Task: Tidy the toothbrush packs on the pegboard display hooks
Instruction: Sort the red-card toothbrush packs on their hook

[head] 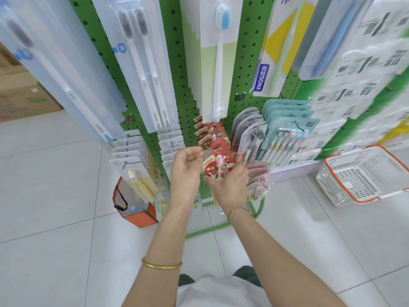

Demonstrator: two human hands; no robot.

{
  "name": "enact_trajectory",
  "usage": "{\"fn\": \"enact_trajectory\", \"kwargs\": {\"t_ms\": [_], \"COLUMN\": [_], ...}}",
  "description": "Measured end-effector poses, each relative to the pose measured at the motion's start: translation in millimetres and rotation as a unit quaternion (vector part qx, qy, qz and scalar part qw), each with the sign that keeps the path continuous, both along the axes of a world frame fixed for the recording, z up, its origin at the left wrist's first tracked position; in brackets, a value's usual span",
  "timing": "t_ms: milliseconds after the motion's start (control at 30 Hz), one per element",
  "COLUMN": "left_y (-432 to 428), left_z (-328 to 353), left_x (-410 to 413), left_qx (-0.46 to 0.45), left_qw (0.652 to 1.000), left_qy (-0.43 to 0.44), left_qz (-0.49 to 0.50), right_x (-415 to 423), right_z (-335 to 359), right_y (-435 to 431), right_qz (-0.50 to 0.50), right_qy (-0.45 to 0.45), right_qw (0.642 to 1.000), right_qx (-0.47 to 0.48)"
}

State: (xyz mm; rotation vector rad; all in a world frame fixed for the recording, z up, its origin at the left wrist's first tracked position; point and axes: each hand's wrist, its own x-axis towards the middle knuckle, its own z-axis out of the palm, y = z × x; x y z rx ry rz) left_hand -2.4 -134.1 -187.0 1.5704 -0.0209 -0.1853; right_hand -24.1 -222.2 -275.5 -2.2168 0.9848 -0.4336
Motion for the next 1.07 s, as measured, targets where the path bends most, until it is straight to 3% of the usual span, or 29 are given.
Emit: {"fn": "enact_trajectory", "kwargs": {"t_ms": [233,467,801,1067], "left_y": [-7,-15,-15,-13], "left_z": [-1,-2,1,3], "left_x": [4,8,7,4], "left_qx": [0.041,0.051,0.057,0.057], "left_qw": [0.999,0.998,0.998,0.998], "left_qy": [-0.012,-0.020,-0.021,-0.018], "left_qz": [-0.015,-0.017,-0.011,-0.007], "right_x": [-6,7,87,88], "right_z": [4,74,102,97], "right_y": [-14,-49,-75,-75], "right_qz": [0.044,0.108,0.224,0.231], "right_qy": [-0.006,-0.161,0.034,0.031], "right_qw": [0.998,0.979,0.968,0.969], "right_qx": [0.033,-0.063,-0.109,-0.087]}}
